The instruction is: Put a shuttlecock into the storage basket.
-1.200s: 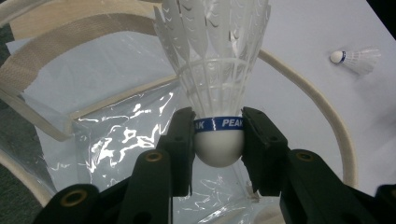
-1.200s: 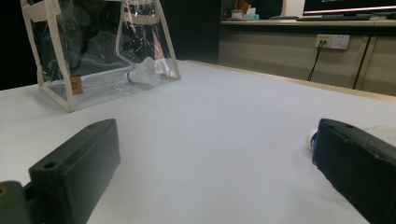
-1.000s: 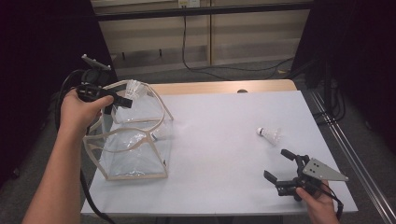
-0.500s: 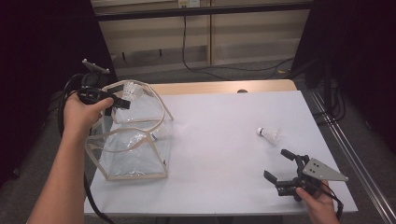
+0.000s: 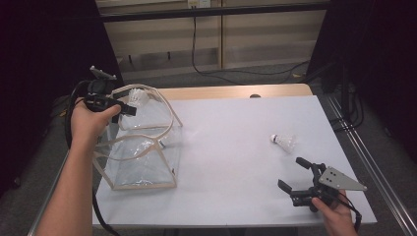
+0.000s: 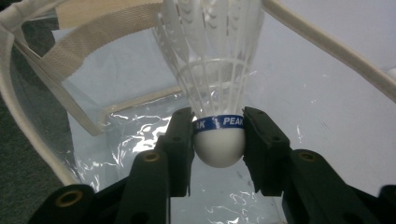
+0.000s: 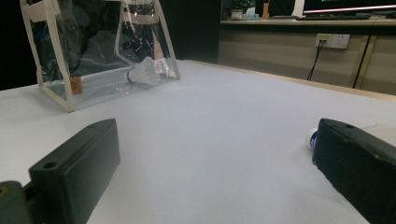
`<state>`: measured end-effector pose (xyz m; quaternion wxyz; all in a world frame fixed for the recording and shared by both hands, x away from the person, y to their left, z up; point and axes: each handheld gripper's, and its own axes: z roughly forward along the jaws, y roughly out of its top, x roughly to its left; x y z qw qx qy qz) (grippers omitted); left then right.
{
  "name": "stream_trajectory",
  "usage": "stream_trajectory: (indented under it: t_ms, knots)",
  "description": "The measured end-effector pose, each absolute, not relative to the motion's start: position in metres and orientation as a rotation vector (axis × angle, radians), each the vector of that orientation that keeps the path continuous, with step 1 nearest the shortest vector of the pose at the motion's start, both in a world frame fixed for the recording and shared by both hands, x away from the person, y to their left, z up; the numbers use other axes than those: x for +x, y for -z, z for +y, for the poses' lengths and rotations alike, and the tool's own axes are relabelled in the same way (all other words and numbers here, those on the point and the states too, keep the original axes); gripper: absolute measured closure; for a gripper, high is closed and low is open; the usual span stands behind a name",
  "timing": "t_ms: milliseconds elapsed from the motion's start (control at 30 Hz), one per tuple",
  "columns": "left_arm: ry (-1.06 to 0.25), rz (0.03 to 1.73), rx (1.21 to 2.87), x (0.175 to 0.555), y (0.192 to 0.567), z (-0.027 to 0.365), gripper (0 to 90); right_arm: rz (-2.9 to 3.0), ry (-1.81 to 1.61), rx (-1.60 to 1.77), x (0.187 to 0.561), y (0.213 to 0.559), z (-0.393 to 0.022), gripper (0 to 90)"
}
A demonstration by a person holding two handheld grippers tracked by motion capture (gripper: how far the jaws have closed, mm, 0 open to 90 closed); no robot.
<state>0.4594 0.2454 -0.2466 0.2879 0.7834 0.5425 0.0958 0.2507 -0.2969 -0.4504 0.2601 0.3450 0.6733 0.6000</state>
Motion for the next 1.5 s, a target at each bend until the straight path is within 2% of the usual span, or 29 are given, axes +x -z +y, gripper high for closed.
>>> stream_trajectory:
  t_ms: [467, 833, 1500]
  knots:
    - [-0.225, 1.377, 2.107, 0.453, 0.242, 0.236, 47.2, 1.826, -1.624, 0.931, 0.251, 0.450, -0.297, 0.7]
    - [-0.157, 1.250, 2.135, 0.442, 0.228, 0.210, 35.4, 1.825, -1.624, 0.929, 0.251, 0.450, -0.296, 0.7]
    - [-0.069, 1.042, 2.203, 0.426, 0.206, 0.156, 23.5, 1.826, -1.627, 0.927, 0.250, 0.450, -0.297, 0.7]
